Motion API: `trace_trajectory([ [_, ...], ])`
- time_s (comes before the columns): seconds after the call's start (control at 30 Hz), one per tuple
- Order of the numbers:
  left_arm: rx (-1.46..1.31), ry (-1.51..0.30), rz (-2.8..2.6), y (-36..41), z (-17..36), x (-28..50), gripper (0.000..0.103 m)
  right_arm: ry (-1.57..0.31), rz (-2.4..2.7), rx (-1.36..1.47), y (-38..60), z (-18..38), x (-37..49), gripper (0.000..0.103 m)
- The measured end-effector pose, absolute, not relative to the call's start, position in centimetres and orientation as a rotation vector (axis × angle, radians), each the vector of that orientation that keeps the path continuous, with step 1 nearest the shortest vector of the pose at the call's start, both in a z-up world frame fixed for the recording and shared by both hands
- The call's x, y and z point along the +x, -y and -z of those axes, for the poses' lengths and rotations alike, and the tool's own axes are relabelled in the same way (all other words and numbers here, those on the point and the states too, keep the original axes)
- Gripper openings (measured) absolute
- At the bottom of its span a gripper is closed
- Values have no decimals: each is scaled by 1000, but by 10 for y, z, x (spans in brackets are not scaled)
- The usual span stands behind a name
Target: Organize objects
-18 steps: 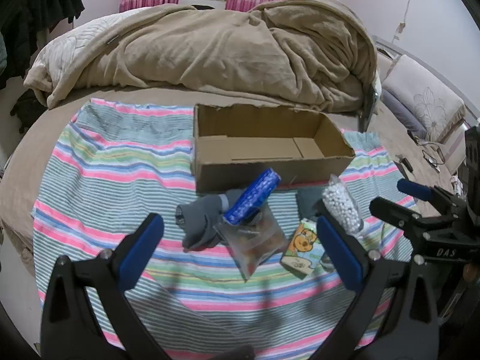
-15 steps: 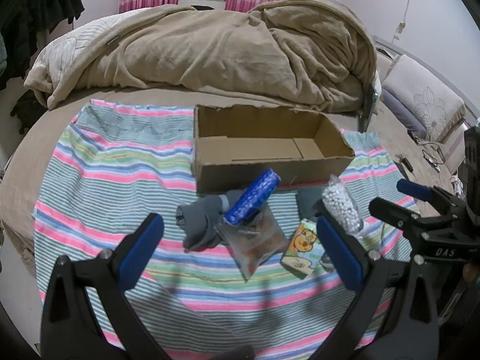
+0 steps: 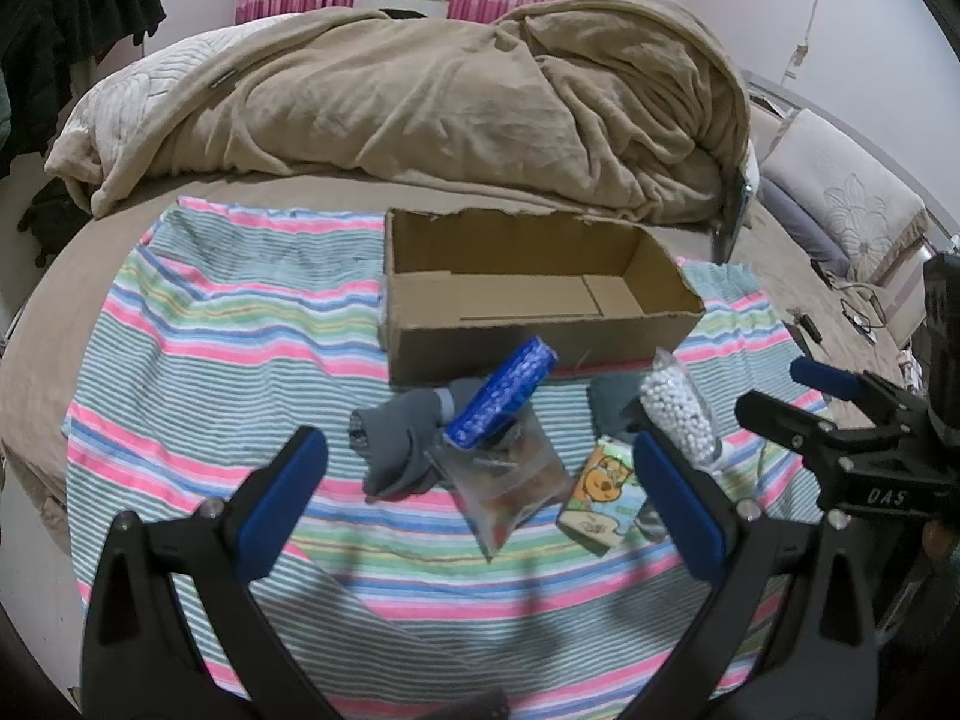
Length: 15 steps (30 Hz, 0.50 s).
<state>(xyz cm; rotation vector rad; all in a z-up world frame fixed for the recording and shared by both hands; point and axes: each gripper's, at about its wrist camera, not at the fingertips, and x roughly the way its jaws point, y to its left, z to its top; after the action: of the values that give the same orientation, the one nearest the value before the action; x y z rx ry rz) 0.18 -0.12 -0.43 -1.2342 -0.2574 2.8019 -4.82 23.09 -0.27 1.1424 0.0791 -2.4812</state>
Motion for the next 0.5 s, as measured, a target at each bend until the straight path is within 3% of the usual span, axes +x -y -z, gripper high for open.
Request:
trace_trajectory([
  [0.5, -1239, 255, -2794, -1, 4, 1, 102, -76, 2480, 1144, -231, 4, -48, 103],
])
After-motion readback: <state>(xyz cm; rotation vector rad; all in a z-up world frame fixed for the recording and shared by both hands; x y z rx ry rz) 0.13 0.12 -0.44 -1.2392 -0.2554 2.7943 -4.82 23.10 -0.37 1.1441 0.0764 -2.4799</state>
